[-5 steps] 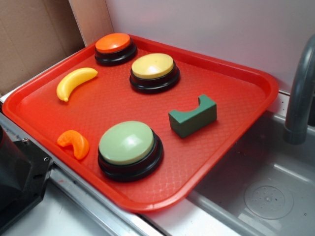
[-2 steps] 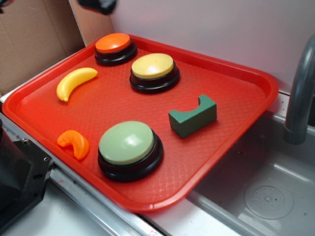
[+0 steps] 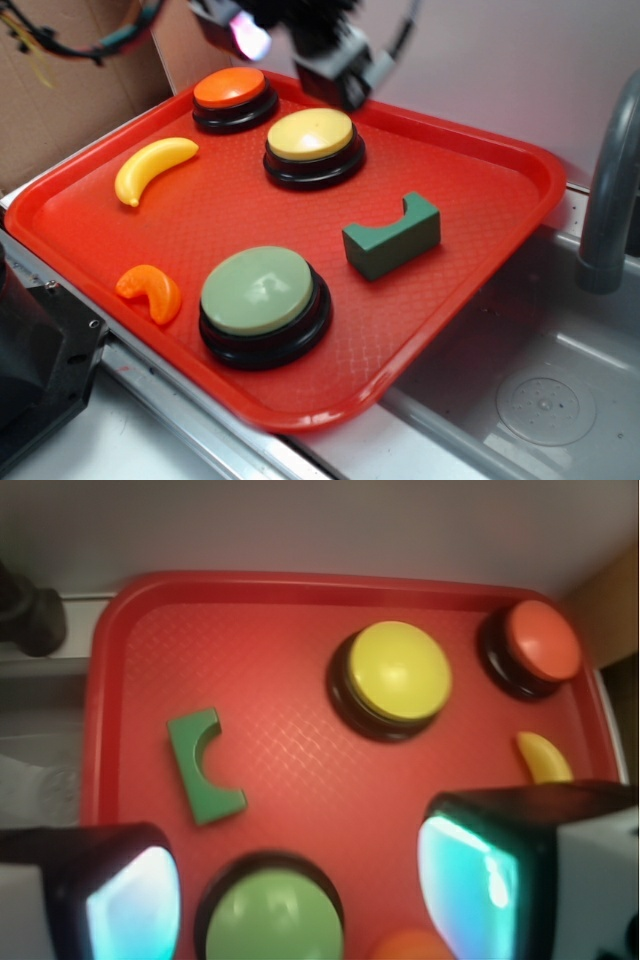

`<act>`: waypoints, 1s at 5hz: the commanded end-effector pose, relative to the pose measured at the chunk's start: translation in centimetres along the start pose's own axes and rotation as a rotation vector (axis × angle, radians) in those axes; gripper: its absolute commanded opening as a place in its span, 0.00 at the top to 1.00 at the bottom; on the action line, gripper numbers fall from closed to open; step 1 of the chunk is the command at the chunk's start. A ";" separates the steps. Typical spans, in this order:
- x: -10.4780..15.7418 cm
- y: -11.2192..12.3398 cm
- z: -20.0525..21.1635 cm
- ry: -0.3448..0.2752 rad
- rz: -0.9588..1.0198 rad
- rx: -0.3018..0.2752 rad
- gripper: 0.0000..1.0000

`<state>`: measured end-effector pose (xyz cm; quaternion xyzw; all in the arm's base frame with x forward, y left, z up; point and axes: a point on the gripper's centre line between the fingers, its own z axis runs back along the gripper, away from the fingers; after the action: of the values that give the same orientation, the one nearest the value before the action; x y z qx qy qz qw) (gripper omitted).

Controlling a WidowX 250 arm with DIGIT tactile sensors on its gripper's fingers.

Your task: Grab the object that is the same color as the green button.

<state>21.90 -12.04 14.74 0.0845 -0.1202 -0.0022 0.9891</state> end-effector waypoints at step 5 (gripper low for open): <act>2.6 -4.9 -9.4 0.026 -0.251 -0.162 0.00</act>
<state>25.77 -14.65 4.22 0.0319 -0.0696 -0.1320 0.9883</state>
